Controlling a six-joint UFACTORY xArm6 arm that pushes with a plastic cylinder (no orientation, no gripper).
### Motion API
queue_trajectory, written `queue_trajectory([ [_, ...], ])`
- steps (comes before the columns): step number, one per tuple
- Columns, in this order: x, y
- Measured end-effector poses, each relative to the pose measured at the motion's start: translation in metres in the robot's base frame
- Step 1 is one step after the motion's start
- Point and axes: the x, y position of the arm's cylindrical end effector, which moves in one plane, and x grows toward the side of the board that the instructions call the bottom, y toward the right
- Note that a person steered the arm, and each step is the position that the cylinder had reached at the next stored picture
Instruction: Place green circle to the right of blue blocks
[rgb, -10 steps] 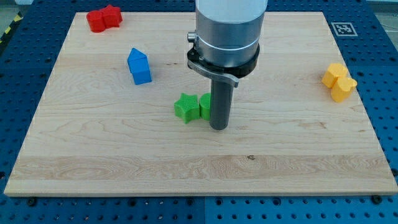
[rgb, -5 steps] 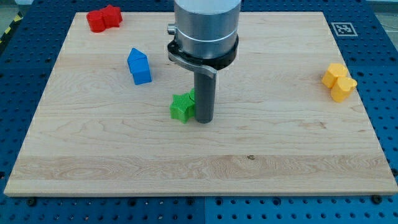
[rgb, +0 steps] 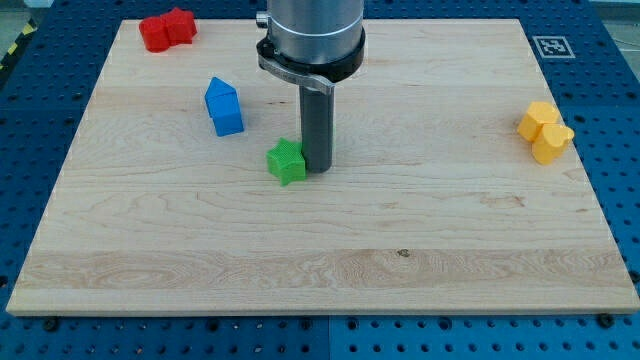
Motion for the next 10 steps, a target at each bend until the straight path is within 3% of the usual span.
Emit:
queue_trajectory([
  [4,-0.029,0.002],
  [9,-0.021,0.052],
  [10,-0.031,0.037],
])
